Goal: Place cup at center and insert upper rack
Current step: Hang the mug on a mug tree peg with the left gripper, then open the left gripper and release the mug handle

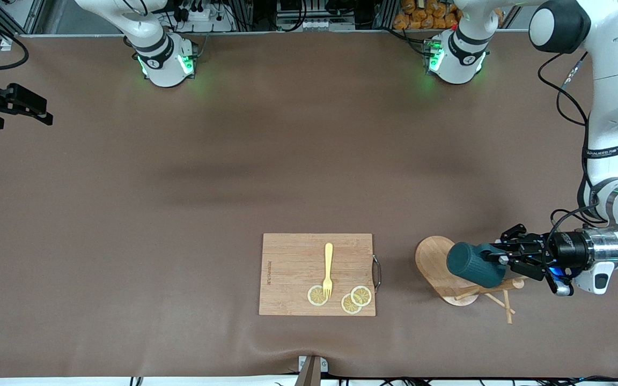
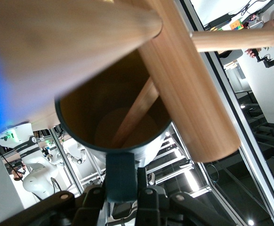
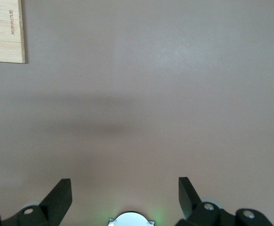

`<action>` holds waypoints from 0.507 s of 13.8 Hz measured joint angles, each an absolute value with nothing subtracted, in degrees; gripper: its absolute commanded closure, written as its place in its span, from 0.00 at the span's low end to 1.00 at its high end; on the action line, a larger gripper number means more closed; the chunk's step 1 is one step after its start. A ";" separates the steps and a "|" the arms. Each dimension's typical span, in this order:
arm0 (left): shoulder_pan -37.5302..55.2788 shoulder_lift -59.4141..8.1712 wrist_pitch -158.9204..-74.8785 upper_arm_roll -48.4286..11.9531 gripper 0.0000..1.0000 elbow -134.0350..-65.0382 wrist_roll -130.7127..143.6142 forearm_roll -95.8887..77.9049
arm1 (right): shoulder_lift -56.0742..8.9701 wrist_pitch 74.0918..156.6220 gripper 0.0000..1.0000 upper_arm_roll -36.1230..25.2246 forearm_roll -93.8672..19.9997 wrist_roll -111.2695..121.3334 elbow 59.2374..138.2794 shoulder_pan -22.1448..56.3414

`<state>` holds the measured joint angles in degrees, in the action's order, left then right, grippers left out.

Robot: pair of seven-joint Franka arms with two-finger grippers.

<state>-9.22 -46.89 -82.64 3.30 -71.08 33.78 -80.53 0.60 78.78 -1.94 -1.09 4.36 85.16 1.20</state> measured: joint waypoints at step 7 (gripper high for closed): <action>-9.90 -47.54 -82.64 3.32 0.73 -71.09 33.78 -80.53 | 0.57 78.78 0.00 -1.94 -1.10 4.36 85.16 1.23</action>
<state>-9.90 -47.54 -82.64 3.32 -71.09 33.78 -80.53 0.57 78.78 -1.94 -1.10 4.36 85.16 1.23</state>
